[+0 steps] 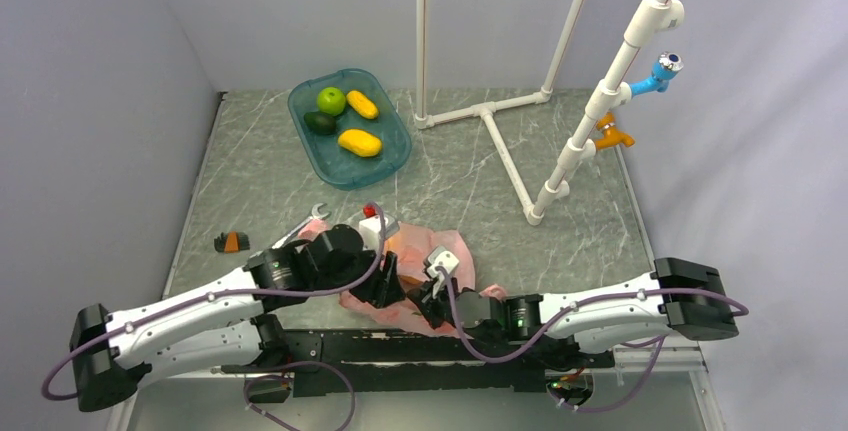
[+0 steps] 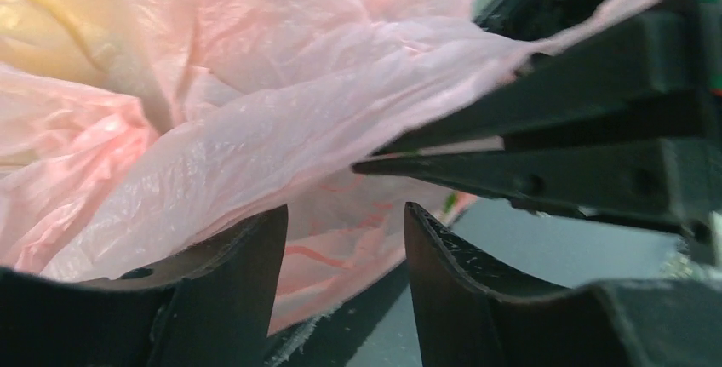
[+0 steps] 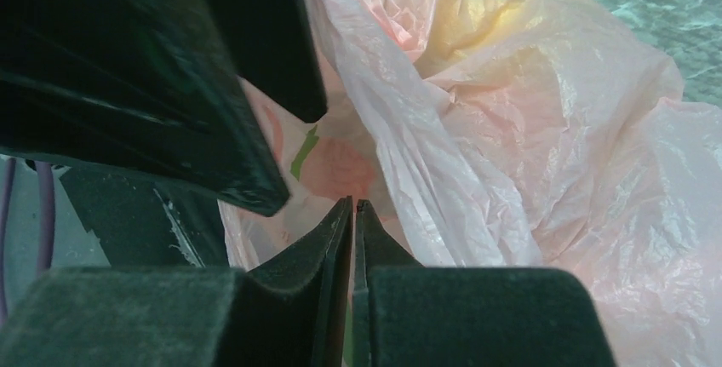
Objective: Take the fake fruits out of the plastic bag
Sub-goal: Adjust the plastic bag at the center of the board.
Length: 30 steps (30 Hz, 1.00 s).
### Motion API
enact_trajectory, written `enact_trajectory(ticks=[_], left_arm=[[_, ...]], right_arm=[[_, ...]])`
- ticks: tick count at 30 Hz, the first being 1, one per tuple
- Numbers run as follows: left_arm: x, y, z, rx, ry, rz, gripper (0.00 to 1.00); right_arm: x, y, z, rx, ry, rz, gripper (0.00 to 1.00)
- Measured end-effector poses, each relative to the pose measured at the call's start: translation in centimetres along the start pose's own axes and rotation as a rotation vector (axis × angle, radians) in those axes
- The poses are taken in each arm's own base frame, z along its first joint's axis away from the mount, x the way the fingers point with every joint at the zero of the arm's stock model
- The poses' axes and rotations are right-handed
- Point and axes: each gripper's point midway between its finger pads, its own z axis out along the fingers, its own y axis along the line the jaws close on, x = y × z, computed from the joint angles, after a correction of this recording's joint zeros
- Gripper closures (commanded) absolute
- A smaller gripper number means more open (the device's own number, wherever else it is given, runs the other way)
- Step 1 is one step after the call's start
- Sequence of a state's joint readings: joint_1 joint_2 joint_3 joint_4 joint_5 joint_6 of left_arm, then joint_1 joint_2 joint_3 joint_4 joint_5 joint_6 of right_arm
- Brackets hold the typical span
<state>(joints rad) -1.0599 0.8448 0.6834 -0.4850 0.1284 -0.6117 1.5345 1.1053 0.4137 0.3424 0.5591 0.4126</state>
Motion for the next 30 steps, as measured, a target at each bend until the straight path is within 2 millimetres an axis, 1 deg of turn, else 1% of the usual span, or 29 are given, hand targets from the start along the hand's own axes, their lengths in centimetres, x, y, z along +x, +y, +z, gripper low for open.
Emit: enact_trajectory(ticks=[3,5,7,9,11,12,14,15,18,20,22,24,28,30], left_arm=[[0.5,1.7,1.6,-0.069,0.012,0.016,0.33],[0.7,3.1,2.9,-0.120,0.002,0.024,0.29],[1.0,5.2,4.0,-0.194,-0.004,0.015,0.27],[0.8,7.3,4.4,-0.269,-0.014,-0.011,0.23],[-0.5,9.3,4.5,-0.340,-0.060,-0.041,0.23],[-1.5,10.5,4.4,-0.387,-0.095,-0.059,0.23],[-2.9,12.3,3.9,-0.455,-0.142,-0.084,0.20],[-3.7,12.9,3.6,-0.482,-0.165,-0.092,0.19],[-6.4,14.9,2.2,-0.558,-0.249,-0.112,0.18],[-8.1,15.7,1.2,-0.599,-0.296,-0.120,0.18],[-9.4,15.9,0.3,-0.620,-0.329,-0.120,0.18],[-10.4,15.2,-0.5,-0.596,-0.368,-0.114,0.14],[-11.0,13.1,-2.7,-0.503,-0.455,-0.112,0.12],[-11.0,12.3,-3.4,-0.460,-0.476,-0.111,0.12]], right_arm=[[0.9,-0.1,0.3,0.007,0.023,-0.017,0.96],[2.0,0.0,0.5,0.011,0.054,-0.043,0.97],[3.3,0.2,0.7,0.012,0.089,-0.072,0.98],[4.4,0.2,1.0,0.016,0.118,-0.094,0.98],[5.5,0.1,1.2,0.022,0.146,-0.113,0.98],[5.9,0.1,1.2,0.024,0.156,-0.120,0.98],[6.4,0.2,1.4,0.022,0.166,-0.122,0.98],[6.6,0.2,1.6,0.023,0.168,-0.119,0.99],[7.3,0.4,1.9,0.021,0.180,-0.113,0.99],[8.0,0.3,2.1,0.026,0.196,-0.112,0.98],[8.4,0.3,2.3,0.032,0.206,-0.107,0.94],[8.4,0.5,2.5,0.035,0.206,-0.095,0.92],[7.8,0.7,2.7,0.038,0.195,-0.066,0.79],[7.6,0.8,2.8,0.040,0.192,-0.056,0.69]])
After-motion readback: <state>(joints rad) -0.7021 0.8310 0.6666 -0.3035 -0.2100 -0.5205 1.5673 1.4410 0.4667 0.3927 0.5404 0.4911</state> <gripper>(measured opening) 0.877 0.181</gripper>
